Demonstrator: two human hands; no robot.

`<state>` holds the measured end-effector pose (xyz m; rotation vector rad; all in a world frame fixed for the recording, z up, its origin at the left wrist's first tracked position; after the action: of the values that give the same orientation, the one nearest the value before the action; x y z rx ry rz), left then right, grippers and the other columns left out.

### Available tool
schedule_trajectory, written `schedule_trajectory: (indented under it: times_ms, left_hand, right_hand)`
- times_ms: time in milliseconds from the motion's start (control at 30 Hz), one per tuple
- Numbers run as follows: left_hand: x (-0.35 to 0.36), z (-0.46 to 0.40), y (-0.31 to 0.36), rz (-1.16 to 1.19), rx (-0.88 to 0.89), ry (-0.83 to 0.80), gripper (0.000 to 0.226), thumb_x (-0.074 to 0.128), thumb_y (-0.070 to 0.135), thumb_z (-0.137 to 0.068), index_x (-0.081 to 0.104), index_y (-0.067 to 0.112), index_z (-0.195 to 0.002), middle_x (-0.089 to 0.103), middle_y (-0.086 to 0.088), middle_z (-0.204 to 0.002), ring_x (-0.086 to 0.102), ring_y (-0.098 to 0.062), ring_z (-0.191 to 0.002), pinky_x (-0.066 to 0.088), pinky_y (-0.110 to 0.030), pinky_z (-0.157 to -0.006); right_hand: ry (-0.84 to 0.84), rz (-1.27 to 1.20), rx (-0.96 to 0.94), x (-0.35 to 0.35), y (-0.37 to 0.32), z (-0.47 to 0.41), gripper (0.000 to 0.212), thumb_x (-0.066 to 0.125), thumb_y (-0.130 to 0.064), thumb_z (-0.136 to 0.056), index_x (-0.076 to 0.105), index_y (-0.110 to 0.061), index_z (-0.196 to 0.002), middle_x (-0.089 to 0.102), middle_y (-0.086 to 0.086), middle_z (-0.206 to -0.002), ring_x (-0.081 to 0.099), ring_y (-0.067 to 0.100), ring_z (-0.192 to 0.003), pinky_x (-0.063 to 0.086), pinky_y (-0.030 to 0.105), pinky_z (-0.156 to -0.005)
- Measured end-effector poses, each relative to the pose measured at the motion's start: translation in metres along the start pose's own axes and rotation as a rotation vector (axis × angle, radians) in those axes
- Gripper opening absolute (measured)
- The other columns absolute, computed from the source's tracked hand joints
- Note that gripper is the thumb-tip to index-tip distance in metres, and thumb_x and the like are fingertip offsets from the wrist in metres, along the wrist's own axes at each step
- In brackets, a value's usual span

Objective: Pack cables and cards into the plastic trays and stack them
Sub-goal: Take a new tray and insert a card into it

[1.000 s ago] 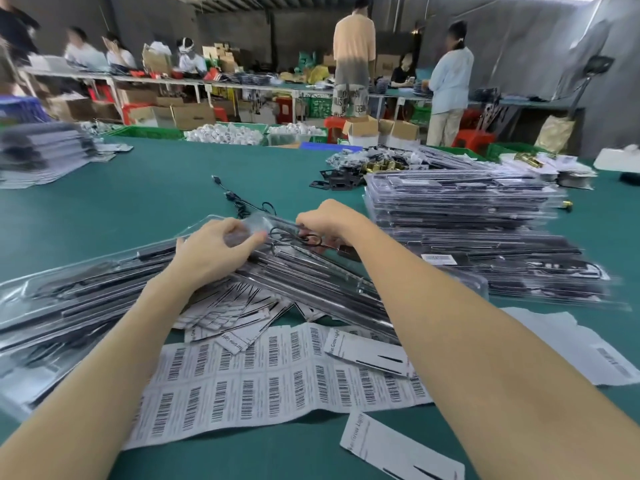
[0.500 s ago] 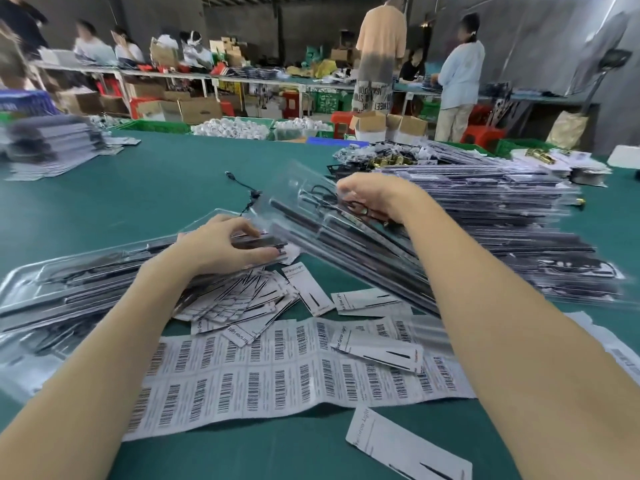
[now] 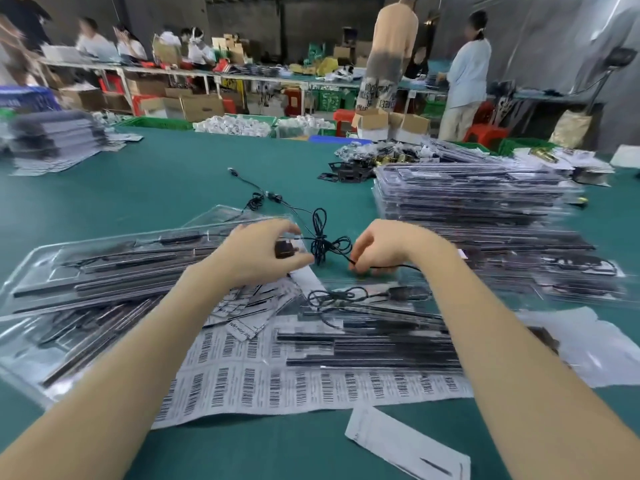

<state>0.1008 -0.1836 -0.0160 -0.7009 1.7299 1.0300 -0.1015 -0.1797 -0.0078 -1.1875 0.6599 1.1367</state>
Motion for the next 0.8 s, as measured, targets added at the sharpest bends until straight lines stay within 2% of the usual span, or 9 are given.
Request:
schedule_trajectory:
  times_ms: [67, 133, 233, 300, 400, 467, 567, 700, 800]
  left_hand:
    - [0.001, -0.001, 0.009, -0.036, 0.041, 0.041, 0.073, 0.053, 0.075, -0.085, 0.044, 0.036, -0.146, 0.044, 0.013, -0.153, 0.041, -0.011, -0.14, 0.03, -0.05, -0.118]
    - [0.003, -0.003, 0.015, -0.068, 0.05, 0.06, 0.066, 0.055, 0.072, -0.086, 0.049, 0.035, -0.14, 0.05, 0.014, -0.147, 0.042, -0.013, -0.139, 0.032, -0.049, -0.117]
    - [0.008, -0.004, 0.021, -0.063, 0.021, 0.111, 0.046, 0.059, 0.056, -0.089, 0.055, 0.03, -0.127, 0.059, 0.012, -0.127, 0.052, -0.014, -0.121, 0.04, -0.044, -0.108]
    - [0.01, -0.003, 0.024, -0.036, 0.025, 0.157, 0.037, 0.06, 0.048, -0.088, 0.056, 0.029, -0.119, 0.058, 0.015, -0.116, 0.05, -0.014, -0.112, 0.04, -0.044, -0.104]
    - [0.011, -0.001, 0.025, 0.039, 0.03, 0.24, 0.021, 0.061, 0.045, -0.091, 0.06, 0.031, -0.107, 0.058, 0.021, -0.104, 0.05, -0.012, -0.107, 0.039, -0.042, -0.1]
    - [0.01, -0.001, 0.025, 0.077, 0.021, 0.289, 0.01, 0.063, 0.042, -0.093, 0.064, 0.033, -0.098, 0.064, 0.021, -0.097, 0.052, -0.014, -0.104, 0.04, -0.043, -0.097]
    - [0.01, -0.002, 0.025, 0.078, 0.019, 0.304, 0.005, 0.064, 0.04, -0.093, 0.069, 0.037, -0.095, 0.067, 0.021, -0.093, 0.05, -0.013, -0.101, 0.04, -0.043, -0.097]
    - [0.014, -0.001, 0.031, -0.026, 0.121, 0.265, 0.01, 0.062, 0.036, -0.094, 0.071, 0.036, -0.098, 0.066, 0.017, -0.094, 0.049, -0.013, -0.095, 0.041, -0.044, -0.093]
    - [0.016, -0.001, 0.033, -0.053, 0.162, 0.248, 0.013, 0.06, 0.034, -0.096, 0.071, 0.034, -0.103, 0.065, 0.015, -0.096, 0.048, -0.012, -0.095, 0.041, -0.044, -0.091]
  right_hand:
    - [0.1, -0.057, -0.053, 0.005, -0.001, 0.0, 0.012, 0.07, -0.024, -0.086, 0.075, -0.028, -0.096, 0.071, -0.016, -0.081, 0.064, 0.009, -0.078, 0.048, 0.022, -0.067]
    - [0.146, -0.336, -0.078, 0.011, 0.002, 0.001, 0.01, 0.069, -0.028, -0.089, 0.077, -0.021, -0.09, 0.076, -0.011, -0.078, 0.062, 0.006, -0.067, 0.05, 0.023, -0.064]
    - [0.365, -0.44, -0.026, 0.004, 0.013, 0.005, 0.024, 0.07, -0.032, -0.09, 0.078, -0.023, -0.07, 0.075, -0.015, -0.07, 0.054, -0.002, -0.052, 0.046, 0.021, -0.061]
    - [0.467, -0.437, -0.048, 0.0, 0.013, 0.008, 0.024, 0.071, -0.032, -0.088, 0.077, -0.023, -0.067, 0.073, -0.014, -0.064, 0.053, -0.004, -0.044, 0.044, 0.016, -0.055]
    - [0.636, -0.557, -0.143, -0.001, 0.005, 0.013, 0.018, 0.072, -0.023, -0.088, 0.075, -0.02, -0.071, 0.069, -0.008, -0.057, 0.066, 0.005, -0.048, 0.057, 0.024, -0.055]
    - [0.67, -0.601, -0.197, -0.001, -0.001, 0.014, 0.015, 0.072, -0.018, -0.089, 0.073, -0.015, -0.074, 0.069, -0.005, -0.057, 0.069, 0.012, -0.05, 0.059, 0.027, -0.052]
    - [0.696, -0.55, -0.327, -0.006, -0.011, 0.014, 0.014, 0.073, -0.016, -0.087, 0.072, -0.015, -0.073, 0.068, -0.007, -0.059, 0.068, 0.01, -0.048, 0.056, 0.024, -0.047]
    - [0.802, -0.281, -0.383, -0.006, -0.017, 0.011, 0.006, 0.077, -0.033, -0.083, 0.077, -0.028, -0.078, 0.064, -0.017, -0.07, 0.056, -0.006, -0.065, 0.045, 0.02, -0.062]
    - [0.79, -0.303, -0.402, -0.006, -0.015, 0.007, 0.005, 0.078, -0.037, -0.081, 0.076, -0.034, -0.077, 0.064, -0.019, -0.07, 0.055, -0.005, -0.065, 0.043, 0.021, -0.063]
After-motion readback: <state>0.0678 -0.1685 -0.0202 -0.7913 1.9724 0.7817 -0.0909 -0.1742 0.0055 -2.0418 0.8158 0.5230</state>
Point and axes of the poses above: each hand's wrist, its own z-axis away from the middle knuckle, its own x-axis out of the palm, y = z × x, the point moved 6 cm from there along -z, towards the middle knuckle
